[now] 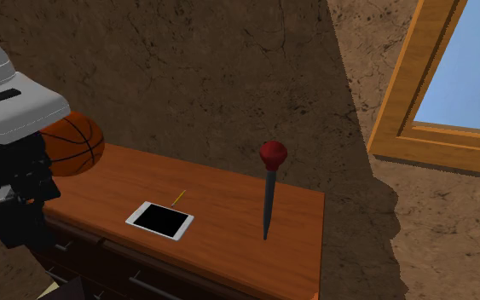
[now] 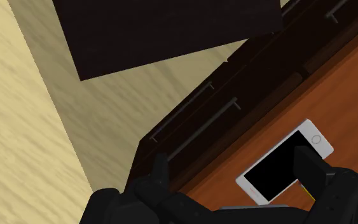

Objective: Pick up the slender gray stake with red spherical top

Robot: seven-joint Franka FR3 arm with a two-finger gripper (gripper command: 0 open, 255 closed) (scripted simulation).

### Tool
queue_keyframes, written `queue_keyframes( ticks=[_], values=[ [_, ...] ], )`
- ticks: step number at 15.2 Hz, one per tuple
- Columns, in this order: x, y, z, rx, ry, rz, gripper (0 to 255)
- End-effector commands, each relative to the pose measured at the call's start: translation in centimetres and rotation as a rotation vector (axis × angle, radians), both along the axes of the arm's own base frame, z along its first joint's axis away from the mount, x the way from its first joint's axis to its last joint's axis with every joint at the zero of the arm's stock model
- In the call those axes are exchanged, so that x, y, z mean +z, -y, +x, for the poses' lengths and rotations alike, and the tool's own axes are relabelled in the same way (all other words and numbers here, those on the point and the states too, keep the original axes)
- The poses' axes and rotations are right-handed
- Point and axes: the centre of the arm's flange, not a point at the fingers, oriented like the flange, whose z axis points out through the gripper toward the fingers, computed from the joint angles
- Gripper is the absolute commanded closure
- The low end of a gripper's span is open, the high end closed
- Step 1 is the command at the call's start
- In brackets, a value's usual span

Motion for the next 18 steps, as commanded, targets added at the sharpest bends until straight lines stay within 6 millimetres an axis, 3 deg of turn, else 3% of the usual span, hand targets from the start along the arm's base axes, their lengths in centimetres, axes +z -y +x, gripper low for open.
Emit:
queue_keyframes(
  ticks=[1, 18],
  values=[
    [0.0, 0.0, 0.0, 0.0, 0.0, 0.0, 0],
    [1.4, 7.2, 18.2, 0.23, 0.194, -0.048, 0]
  ],
)
